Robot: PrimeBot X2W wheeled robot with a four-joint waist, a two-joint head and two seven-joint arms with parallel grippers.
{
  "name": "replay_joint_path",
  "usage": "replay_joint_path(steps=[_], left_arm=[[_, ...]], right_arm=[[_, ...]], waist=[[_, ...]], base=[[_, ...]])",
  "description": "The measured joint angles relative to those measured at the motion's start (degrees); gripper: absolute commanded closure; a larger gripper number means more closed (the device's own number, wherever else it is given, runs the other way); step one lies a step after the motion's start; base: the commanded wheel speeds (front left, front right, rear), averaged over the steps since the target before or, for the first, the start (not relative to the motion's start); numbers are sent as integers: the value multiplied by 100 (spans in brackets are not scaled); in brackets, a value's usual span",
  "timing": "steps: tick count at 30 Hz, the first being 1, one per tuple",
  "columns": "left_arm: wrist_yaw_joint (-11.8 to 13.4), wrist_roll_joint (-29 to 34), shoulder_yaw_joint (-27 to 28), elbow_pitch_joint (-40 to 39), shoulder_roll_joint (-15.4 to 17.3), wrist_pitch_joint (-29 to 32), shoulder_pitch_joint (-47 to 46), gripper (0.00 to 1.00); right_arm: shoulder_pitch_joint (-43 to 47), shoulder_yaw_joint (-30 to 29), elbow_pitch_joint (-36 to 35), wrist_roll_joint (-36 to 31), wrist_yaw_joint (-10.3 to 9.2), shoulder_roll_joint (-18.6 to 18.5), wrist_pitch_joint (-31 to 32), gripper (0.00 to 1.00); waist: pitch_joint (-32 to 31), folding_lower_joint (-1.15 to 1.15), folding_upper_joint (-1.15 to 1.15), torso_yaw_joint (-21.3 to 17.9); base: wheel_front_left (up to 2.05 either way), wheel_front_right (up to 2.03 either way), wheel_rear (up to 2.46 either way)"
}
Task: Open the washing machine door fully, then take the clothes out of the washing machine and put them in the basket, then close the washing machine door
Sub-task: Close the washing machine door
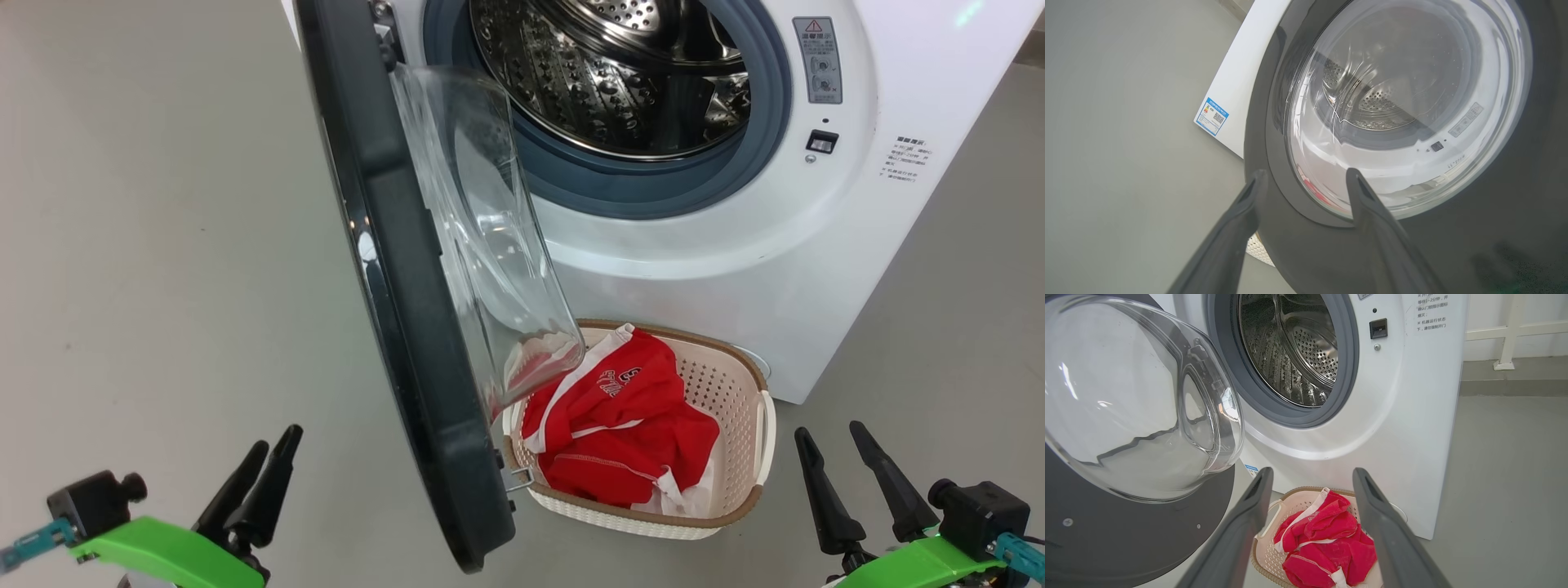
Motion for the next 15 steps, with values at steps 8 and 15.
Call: replay_joint_path(steps=[8,15], left_arm=[[-2,390,-363,265,-74,-791,175,0],[-3,1295,23,510,-490,-894,237,0]], right_arm=[[0,-1,4,0,0,0,0,0],[0,2,14,0,0,1,0,0]], waist=[[-5,0,0,-3],[-51,0,0,10]], base=[[0,0,0],[0,0,0]])
